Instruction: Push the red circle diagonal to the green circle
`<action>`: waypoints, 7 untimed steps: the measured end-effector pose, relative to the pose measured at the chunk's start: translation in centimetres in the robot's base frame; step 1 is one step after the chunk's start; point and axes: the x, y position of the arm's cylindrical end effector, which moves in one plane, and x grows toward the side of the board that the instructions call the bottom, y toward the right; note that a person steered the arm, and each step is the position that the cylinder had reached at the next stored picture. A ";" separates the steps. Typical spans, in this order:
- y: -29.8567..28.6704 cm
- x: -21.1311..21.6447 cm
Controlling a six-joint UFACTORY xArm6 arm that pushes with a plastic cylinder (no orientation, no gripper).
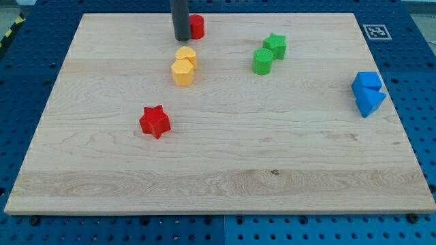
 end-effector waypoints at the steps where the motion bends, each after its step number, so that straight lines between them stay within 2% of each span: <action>1: -2.2 0.0; 2: -3.9 -1.0; 3: -3.9 -4.9; 4: 1.8 -4.9; 5: 1.5 -3.6; 6: -2.8 -2.1; 7: 0.1 -0.4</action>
